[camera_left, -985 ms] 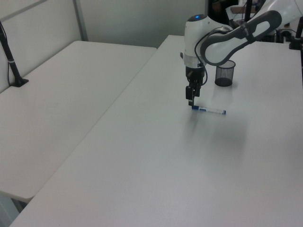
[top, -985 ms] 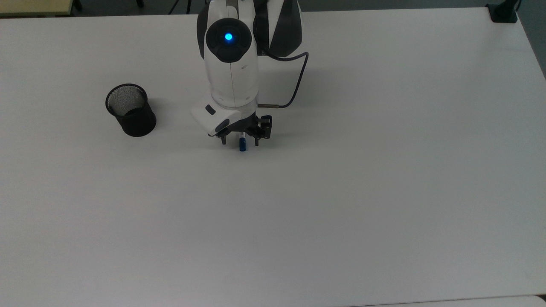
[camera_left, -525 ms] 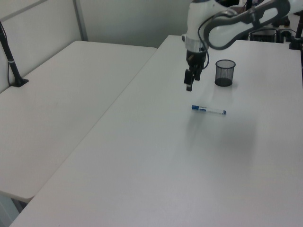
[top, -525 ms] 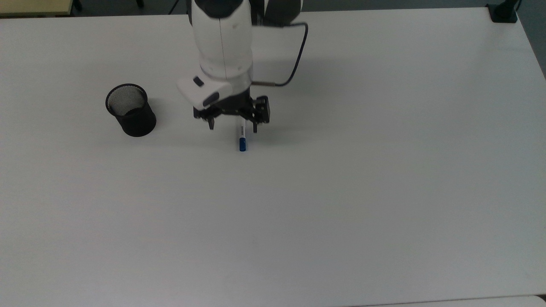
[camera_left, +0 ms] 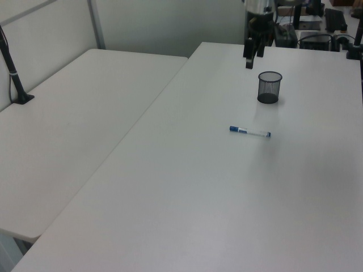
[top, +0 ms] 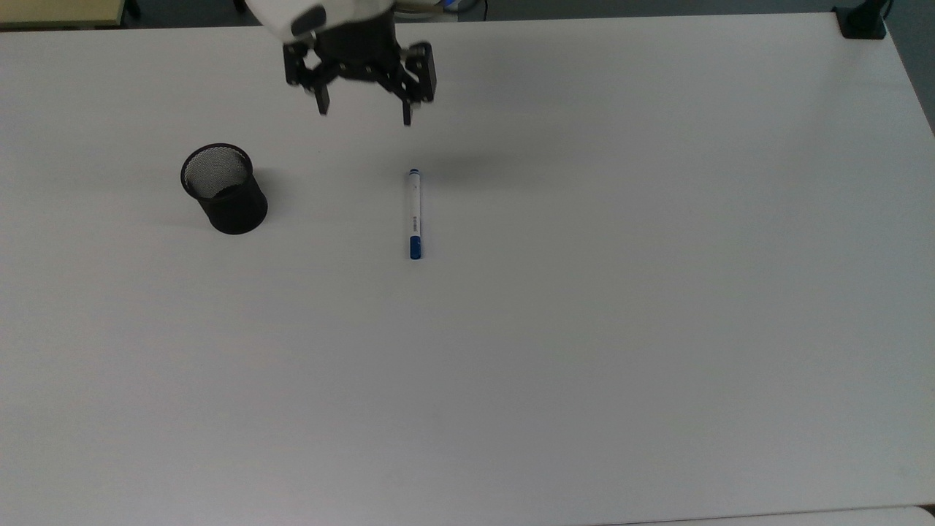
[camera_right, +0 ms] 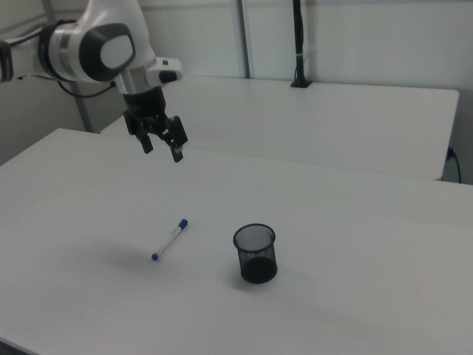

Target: Remove the marker

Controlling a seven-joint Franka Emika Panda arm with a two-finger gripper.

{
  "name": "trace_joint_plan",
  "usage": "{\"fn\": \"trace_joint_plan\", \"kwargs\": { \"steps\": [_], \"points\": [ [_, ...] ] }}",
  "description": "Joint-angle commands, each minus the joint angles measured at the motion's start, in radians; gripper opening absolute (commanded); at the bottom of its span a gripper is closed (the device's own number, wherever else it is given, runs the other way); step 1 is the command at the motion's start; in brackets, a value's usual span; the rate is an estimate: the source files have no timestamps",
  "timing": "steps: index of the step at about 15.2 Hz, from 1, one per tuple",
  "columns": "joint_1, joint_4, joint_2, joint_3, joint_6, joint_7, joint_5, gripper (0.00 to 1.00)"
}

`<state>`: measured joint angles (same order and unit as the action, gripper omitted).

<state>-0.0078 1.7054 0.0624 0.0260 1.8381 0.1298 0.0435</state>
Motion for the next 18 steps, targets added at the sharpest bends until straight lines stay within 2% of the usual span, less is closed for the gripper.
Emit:
{"fn": "trace_joint_plan", "kwargs": {
  "steps": [1, 8, 12, 18],
  "points": [
    [-0.018, 0.03, -0.096, -0.004, -0.074, 0.013, 0.001, 1.0],
    [-0.031, 0.03, -0.148, -0.004, -0.123, -0.002, -0.001, 1.0],
    [-0.057, 0.017, -0.151, -0.006, -0.125, -0.151, 0.006, 1.0],
    [-0.058, 0.013, -0.15, -0.004, -0.123, -0.136, 0.001, 1.0]
  ]
}}
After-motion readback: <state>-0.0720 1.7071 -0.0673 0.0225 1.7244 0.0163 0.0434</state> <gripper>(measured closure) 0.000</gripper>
